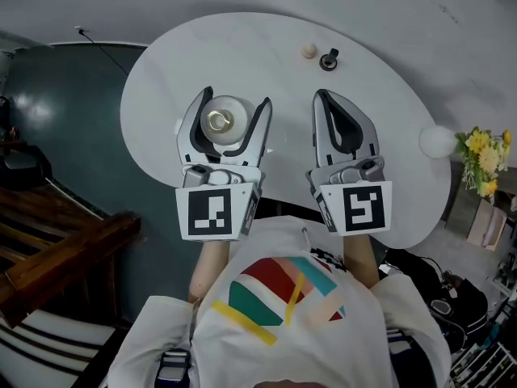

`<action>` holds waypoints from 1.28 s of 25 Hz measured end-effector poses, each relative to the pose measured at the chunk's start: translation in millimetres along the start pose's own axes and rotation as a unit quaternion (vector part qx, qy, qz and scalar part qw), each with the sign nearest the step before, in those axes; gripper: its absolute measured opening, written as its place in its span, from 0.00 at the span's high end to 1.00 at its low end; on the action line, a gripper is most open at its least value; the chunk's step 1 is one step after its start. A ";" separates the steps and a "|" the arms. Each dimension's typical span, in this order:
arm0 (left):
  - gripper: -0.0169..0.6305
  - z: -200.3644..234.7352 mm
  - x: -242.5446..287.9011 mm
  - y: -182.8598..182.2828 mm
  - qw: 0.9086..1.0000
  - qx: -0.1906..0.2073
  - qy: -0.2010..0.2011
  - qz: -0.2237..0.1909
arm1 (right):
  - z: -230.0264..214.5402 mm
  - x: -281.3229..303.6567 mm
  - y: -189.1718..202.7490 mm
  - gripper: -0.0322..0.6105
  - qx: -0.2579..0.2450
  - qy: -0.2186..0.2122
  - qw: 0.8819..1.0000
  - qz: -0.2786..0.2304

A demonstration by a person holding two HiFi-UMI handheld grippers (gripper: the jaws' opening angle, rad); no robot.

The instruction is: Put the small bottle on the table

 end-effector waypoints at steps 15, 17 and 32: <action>0.45 -16.1 34.1 9.0 0.999 0.024 0.005 0.041 | -20.5 12.8 12.3 0.93 0.019 -0.013 1.000 0.011; 0.45 -16.7 48.4 10.1 0.999 0.029 0.016 0.031 | -24.7 15.1 14.9 0.93 0.023 -0.011 1.000 0.014; 0.45 -20.9 162.3 42.4 0.995 0.053 0.051 0.070 | -60.7 44.8 45.0 0.93 0.047 0.002 0.997 0.062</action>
Point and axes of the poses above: the fingertips, and each gripper's own axes: x forward along the fingers, z to its left, y out of its underside, the point moved 10 cm from there along -x, backward along the fingers, and after that the axes turned 12 degrees about -y, right-handed, at the moved point
